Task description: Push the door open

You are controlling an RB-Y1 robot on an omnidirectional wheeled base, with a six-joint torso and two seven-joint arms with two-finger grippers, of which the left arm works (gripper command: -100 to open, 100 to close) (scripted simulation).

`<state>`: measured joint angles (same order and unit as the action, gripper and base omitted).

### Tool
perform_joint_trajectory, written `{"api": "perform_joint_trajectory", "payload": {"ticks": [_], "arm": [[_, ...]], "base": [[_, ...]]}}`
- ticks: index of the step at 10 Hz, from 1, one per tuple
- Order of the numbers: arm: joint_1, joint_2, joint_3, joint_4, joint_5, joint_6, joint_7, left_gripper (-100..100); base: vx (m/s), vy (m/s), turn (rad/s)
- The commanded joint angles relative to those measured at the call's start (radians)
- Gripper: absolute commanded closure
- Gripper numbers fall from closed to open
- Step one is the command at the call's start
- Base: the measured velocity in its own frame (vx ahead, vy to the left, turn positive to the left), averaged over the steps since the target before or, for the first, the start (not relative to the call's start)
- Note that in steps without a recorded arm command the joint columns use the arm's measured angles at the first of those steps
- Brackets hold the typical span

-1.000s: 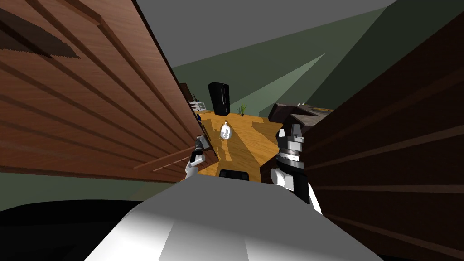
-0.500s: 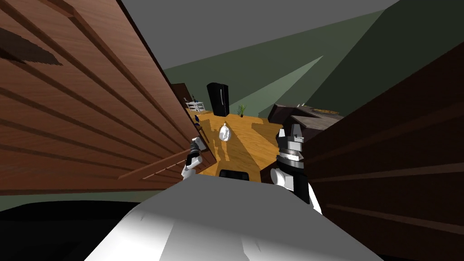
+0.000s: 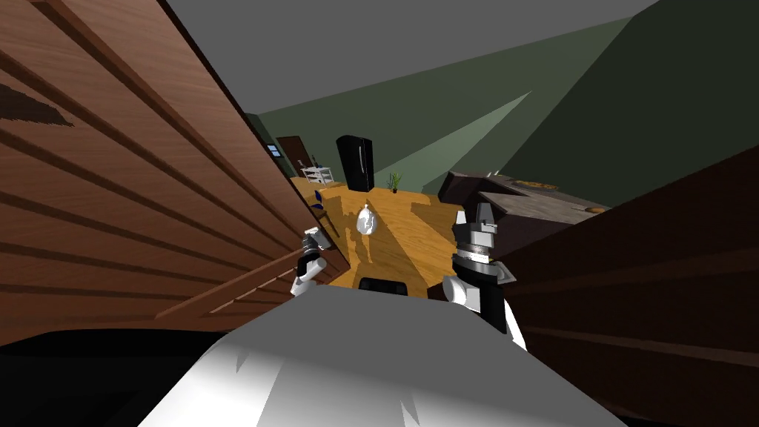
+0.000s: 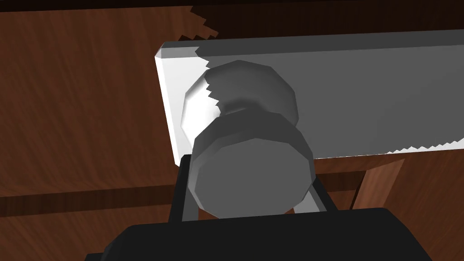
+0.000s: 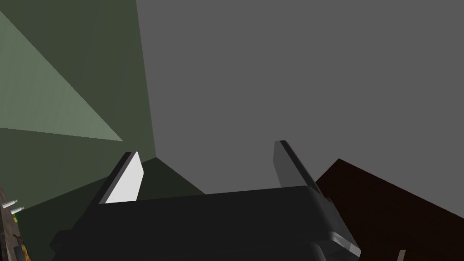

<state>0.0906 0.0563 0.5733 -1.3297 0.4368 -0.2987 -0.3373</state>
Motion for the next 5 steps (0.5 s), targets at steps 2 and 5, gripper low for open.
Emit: {"api": "perform_joint_trajectory", "payload": {"ticks": [2,5], "arm": [[0.012,-0.01,0.036,-0.015,0.04,-0.001,-0.03,100],[0.021,-0.004,0.071,-0.019,0.052,-0.002,-0.044,100]], "base": [[0.19,0.002,-0.029],[0.114,0.012,0.025]]}}
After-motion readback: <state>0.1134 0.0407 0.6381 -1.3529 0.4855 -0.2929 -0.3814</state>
